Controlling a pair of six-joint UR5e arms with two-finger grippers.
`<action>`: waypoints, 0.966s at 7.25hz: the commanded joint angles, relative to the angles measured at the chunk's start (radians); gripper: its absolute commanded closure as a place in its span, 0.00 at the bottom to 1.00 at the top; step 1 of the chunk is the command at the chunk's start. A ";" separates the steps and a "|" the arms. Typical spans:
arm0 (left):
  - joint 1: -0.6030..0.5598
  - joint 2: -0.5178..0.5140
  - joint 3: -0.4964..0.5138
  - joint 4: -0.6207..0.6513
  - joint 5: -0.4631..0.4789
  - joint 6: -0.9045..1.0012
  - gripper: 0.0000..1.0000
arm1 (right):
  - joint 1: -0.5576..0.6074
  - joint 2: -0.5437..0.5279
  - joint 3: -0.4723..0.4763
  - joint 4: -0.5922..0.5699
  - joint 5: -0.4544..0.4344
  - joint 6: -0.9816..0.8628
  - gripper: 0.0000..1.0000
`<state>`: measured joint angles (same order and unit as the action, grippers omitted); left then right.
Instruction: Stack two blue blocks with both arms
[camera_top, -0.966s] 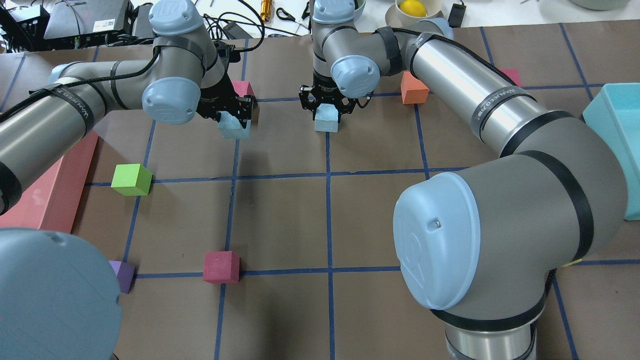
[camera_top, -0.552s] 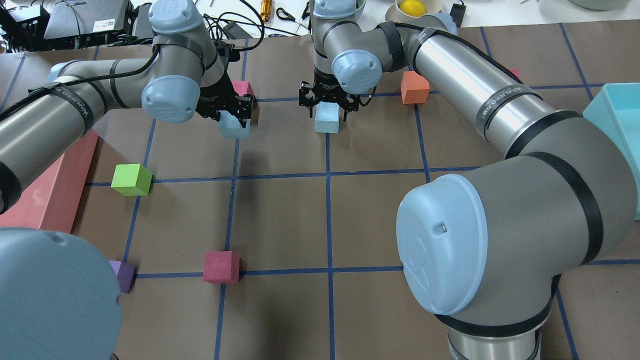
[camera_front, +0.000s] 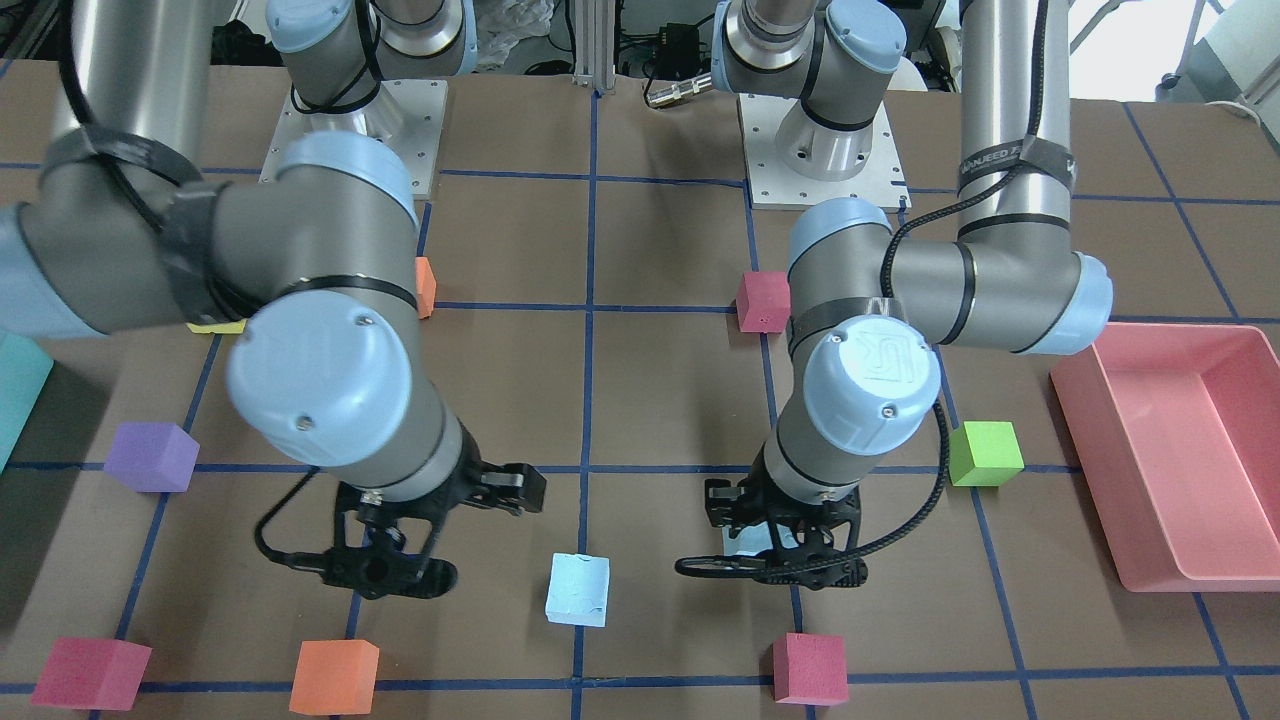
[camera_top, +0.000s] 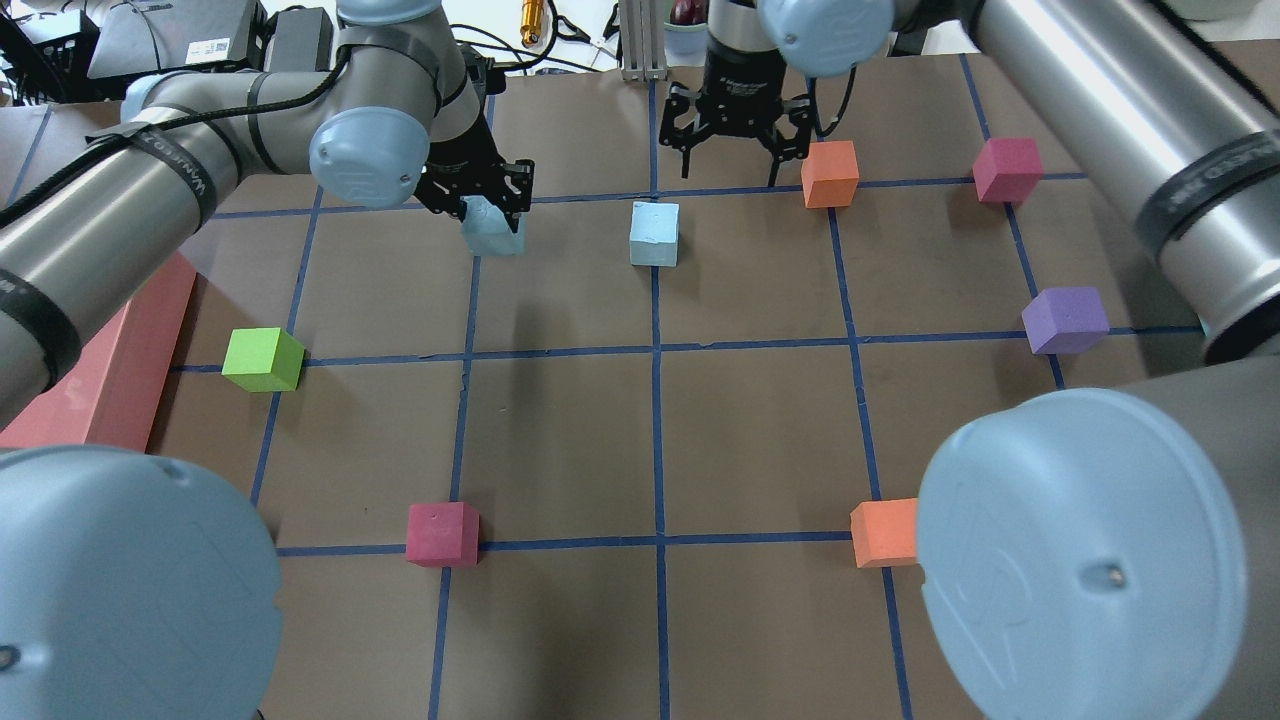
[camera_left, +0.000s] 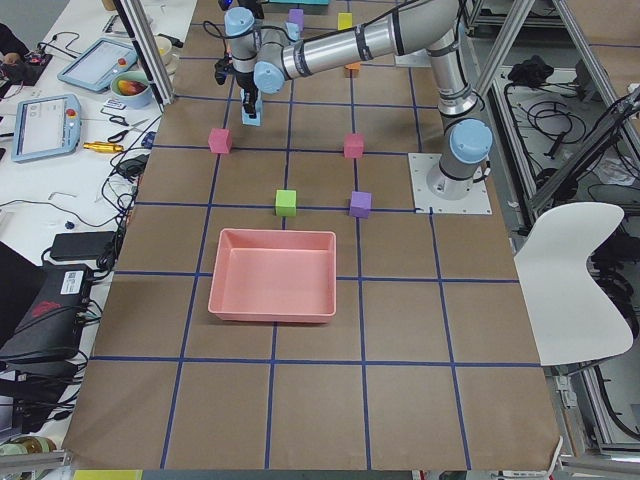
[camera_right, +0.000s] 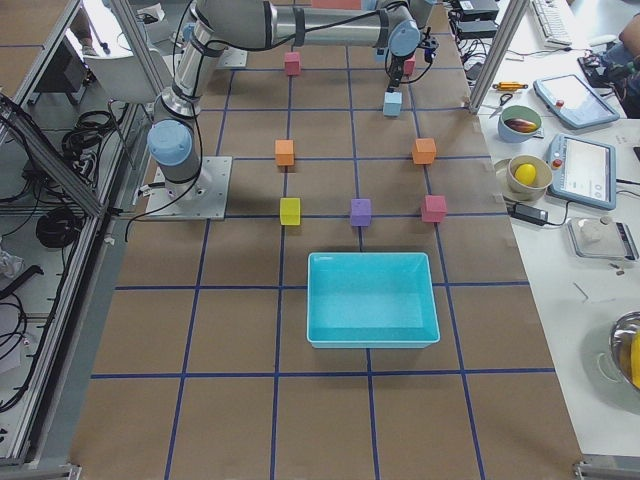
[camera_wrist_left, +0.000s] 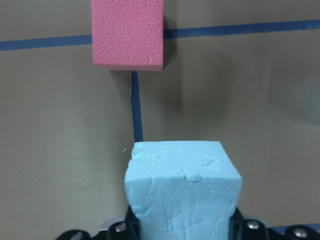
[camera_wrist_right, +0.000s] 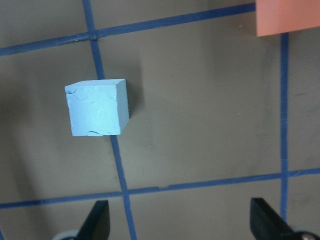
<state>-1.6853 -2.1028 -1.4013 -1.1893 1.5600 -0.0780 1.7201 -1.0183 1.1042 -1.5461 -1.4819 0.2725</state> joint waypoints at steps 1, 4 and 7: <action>-0.094 -0.071 0.109 -0.013 0.003 -0.118 1.00 | -0.078 -0.141 0.063 0.107 -0.039 -0.091 0.00; -0.168 -0.147 0.217 -0.018 -0.005 -0.190 1.00 | -0.083 -0.372 0.311 0.094 -0.103 -0.165 0.00; -0.198 -0.212 0.286 -0.062 -0.006 -0.195 1.00 | -0.088 -0.462 0.468 0.010 -0.103 -0.165 0.00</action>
<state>-1.8732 -2.2922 -1.1314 -1.2439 1.5578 -0.2682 1.6322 -1.4568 1.5128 -1.4770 -1.5833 0.1079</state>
